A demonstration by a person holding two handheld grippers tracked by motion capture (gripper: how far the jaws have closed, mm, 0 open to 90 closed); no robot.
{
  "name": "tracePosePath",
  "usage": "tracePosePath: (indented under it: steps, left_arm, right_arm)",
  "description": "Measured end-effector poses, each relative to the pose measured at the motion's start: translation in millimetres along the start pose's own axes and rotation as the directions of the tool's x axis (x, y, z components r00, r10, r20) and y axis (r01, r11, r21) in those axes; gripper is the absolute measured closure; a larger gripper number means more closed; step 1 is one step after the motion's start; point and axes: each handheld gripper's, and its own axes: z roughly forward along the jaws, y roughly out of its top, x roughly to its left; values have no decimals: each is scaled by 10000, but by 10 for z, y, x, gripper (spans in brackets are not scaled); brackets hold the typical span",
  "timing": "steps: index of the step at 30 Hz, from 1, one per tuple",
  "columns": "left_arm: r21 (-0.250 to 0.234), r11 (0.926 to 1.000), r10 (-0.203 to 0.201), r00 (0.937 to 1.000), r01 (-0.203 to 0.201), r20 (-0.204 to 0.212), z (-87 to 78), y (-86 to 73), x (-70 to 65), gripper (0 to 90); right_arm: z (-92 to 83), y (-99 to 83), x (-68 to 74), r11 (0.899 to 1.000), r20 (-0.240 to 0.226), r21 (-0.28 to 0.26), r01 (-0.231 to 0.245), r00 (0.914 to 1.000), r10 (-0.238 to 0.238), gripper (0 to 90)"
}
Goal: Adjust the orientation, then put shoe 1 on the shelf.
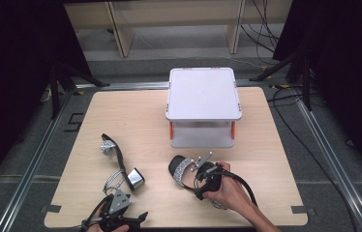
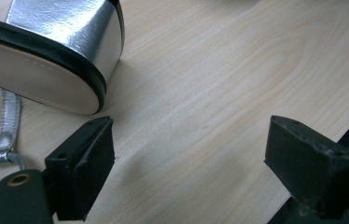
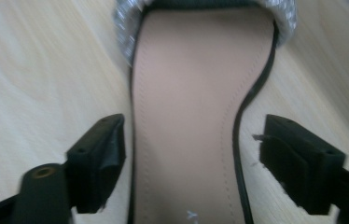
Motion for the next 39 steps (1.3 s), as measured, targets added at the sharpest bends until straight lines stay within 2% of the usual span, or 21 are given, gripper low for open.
tracePosePath:
  steps: [1,2,3,5,8,12,14,15,17,18,19,21,26,28,29,31,32,33,36,38,39]
  left_arm:
    - [61,9999,80,9999,-81,91,-6,2,3,152]
    - [201,9994,288,9996,-289,48,-9,4,12,152]
    - [63,9999,90,10000,-90,23,2,3,-7,152]
    - [86,9997,222,9997,-222,39,-5,6,-4,152]
    - [84,9998,174,9998,-173,-62,-1,10,3,152]
    - [167,9996,222,9998,-221,-9,-16,2,-4,152]
    - [82,9998,199,9998,-199,-30,-5,-1,-8,152]
    - [77,9997,212,9998,-211,-41,-9,0,-10,152]
    - [29,9998,211,9998,-211,-21,-22,4,-10,152]
    - [-58,9999,89,10000,-89,40,-20,3,-12,152]
    - [132,9995,292,9996,-291,-61,-18,3,5,152]
    - [52,9998,200,9998,-199,-69,-5,-2,-1,152]
    - [25,9997,225,9997,-225,-32,-6,1,-4,152]
    - [112,9997,219,9997,-218,-62,-4,1,-3,152]
    - [153,9996,219,9998,-219,-25,-14,2,-7,152]
    - [109,9997,196,9998,-196,-19,-11,1,-11,152]
    - [113,9997,193,9998,-193,-14,-10,2,-10,152]
    - [141,9997,183,9998,-183,-3,-10,2,-8,152]
    - [98,9998,191,9998,-191,-8,-10,1,-11,152]
    - [75,9997,240,9997,-239,-10,-6,0,-4,152]
    - [4,9999,157,9999,-157,-47,-9,-1,-3,152]
  right_arm:
    - [14,-7,8,9998,212,187,-69,9998,65,214]
    - [29,-11,2,9996,381,255,91,9992,-100,213]
    - [38,-14,-1,9995,429,298,85,9990,-98,207]
    - [48,-16,0,9994,395,345,17,9992,-31,205]
    - [48,-17,-8,9993,422,379,-56,9991,40,201]
    - [70,-16,-20,9988,357,485,11,9994,-28,185]
    - [96,-20,-30,9975,395,682,210,9989,-237,185]
    - [104,-28,-31,9970,372,775,58,9993,-87,180]
    - [112,-34,-64,9971,244,766,44,9997,-63,182]
    - [112,-37,-76,9973,159,738,35,9999,-46,191]
    - [110,-39,-77,9973,90,738,4,10000,-11,203]
    - [101,-37,-64,9969,-26,787,65,10000,-63,240]
    - [63,-12,-7,9932,-257,894,752,9970,-732,392]
    - [77,9,-26,9919,-415,1044,722,9968,-682,365]
    - [93,15,-40,9922,-526,1132,531,9975,-474,350]
    - [104,29,-64,9908,-641,1205,612,9965,-537,354]
    - [107,36,-61,9897,-651,1217,751,9956,-676,370]
    - [102,39,-40,9894,-651,1288,674,9961,-594,389]
    - [91,45,-8,9874,-369,1322,864,9959,-822,403]
    - [88,45,-7,9877,-334,1342,807,9965,-769,407]
    - [74,44,-22,9899,-441,1274,627,9974,-574,420]
